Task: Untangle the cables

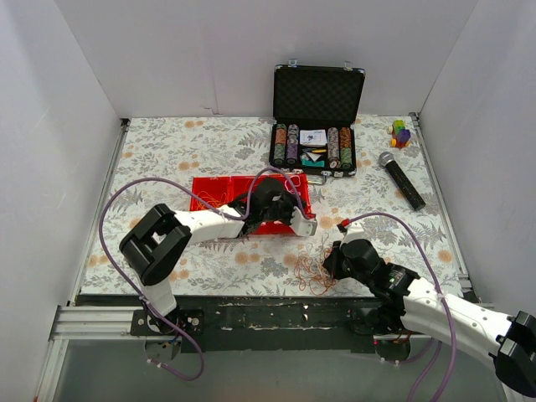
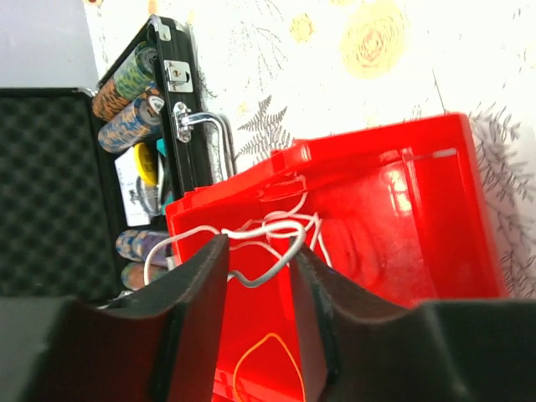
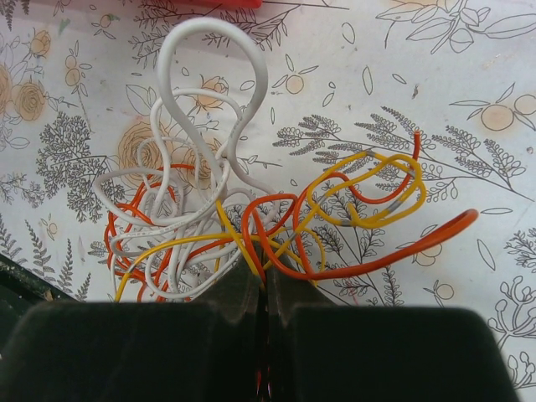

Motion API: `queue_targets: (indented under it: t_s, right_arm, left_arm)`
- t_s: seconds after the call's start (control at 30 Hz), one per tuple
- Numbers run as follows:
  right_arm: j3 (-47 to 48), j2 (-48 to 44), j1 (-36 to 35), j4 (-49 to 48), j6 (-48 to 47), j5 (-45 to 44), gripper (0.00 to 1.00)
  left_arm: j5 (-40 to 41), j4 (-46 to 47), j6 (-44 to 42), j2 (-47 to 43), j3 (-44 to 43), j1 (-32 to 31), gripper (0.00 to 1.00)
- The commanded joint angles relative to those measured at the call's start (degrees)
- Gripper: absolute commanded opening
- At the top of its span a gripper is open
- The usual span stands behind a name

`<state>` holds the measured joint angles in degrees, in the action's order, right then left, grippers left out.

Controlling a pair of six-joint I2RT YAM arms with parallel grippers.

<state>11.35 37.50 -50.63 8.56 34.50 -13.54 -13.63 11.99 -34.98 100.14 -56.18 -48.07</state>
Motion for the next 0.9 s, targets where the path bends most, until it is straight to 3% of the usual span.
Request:
queue_targets:
  t_s: [0.0,0.07,0.1,0.13,0.33,0.47,0.87]
  right_arm:
    - [1.57,-0.32,0.27,-1.53,0.22,-0.79,0.01]
    - [1.65,-0.93,0.27,-1.44,0.22,-0.7,0.01]
    - [1.65,-1.37,0.27,-1.61,0.13,-0.44,0.01]
    - [1.39,-1.98,0.27,-1.87,0.04,-0.17,0.01]
    - [-0.1,-6.11,0.27,-6.27,-2.33,1.5,0.01]
    - [0.24,-6.73,0.27,-7.94,-3.82,2.02,0.01]
    - [3.15,-4.71,0.27,-9.6,-6.9,2.46,0.01]
  left_arm:
    - [-1.67,-7.93,6.93,-1.78,-7.17,-0.44,0.41]
    - [-2.45,-11.62,10.18,-3.8,-9.81,-0.44,0.59]
    - [-3.15,-14.77,12.2,-4.94,-10.95,-0.35,0.62]
    - [-4.55,-16.98,13.78,-6.52,-12.01,-0.35,0.77]
    - [-20.7,-29.01,31.35,-13.56,-16.67,-0.35,0.84]
    - [-32.85,-35.18,40.94,-11.64,-19.05,-0.97,0.84]
    - [-35.32,-35.46,45.97,-5.66,-20.02,-1.85,0.73]
